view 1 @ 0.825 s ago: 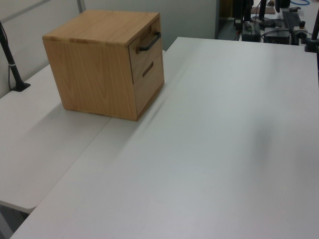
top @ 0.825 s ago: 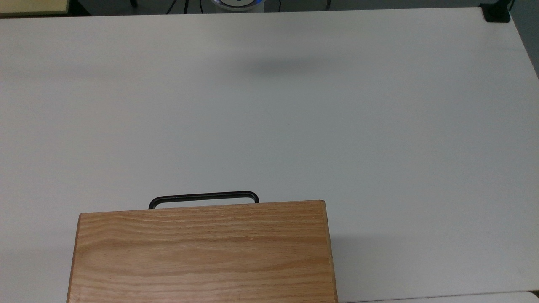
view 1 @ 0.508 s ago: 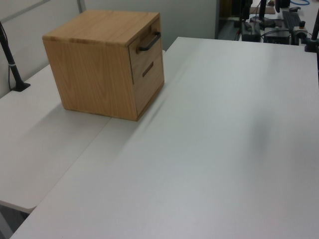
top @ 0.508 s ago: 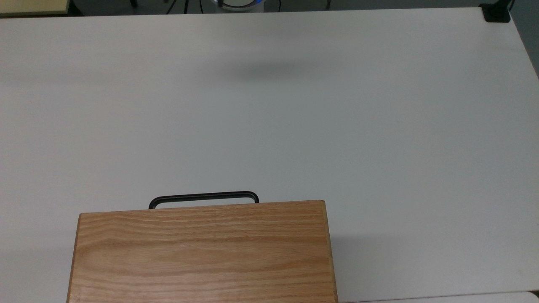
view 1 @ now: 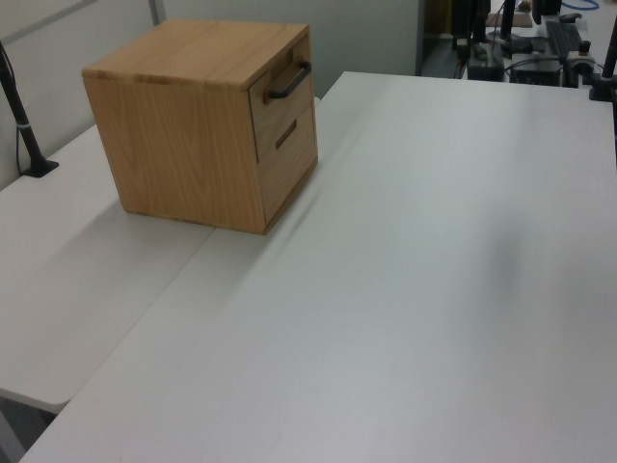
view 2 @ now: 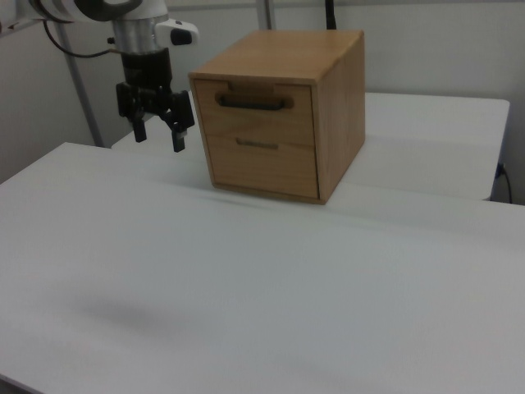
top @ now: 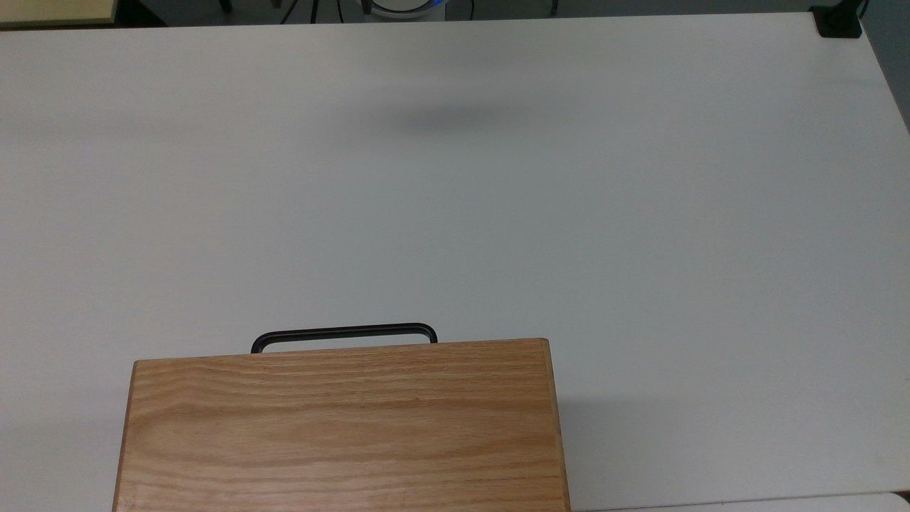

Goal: Open the drawer by sliding it

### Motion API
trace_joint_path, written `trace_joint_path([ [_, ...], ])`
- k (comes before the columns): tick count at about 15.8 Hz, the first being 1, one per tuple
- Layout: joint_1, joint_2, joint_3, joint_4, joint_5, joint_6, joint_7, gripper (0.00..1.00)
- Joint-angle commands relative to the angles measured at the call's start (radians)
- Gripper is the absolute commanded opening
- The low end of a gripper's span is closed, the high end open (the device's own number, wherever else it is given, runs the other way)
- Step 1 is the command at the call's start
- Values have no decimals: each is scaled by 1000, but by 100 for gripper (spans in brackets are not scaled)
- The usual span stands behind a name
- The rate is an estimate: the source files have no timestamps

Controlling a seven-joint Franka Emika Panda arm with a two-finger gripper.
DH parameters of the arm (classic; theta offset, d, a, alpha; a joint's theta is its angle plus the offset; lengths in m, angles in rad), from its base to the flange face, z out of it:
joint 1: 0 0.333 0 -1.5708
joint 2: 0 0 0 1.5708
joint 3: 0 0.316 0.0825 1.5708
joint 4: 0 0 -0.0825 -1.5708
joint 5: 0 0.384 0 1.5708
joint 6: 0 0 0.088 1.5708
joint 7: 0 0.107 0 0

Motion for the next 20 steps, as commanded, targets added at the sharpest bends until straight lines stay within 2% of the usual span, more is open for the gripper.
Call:
trace_joint_path([
  [1,7,-21,24,-14,19,-50,-10,100],
  [5,10,-31,30,-17,16,-36,-11,100],
  [8,11,-32,81,-37,18,-34,5,100],
  [10,5,-31,83,-33,31,-34,24,100],
  [12,-3,-32,78,-33,87,-25,27,100],
  [15,-10,-31,70,-42,94,91,45,100],
  [18,-27,-26,66,-68,96,209,166,100],
  [20,-27,-26,41,-99,120,321,357,100],
])
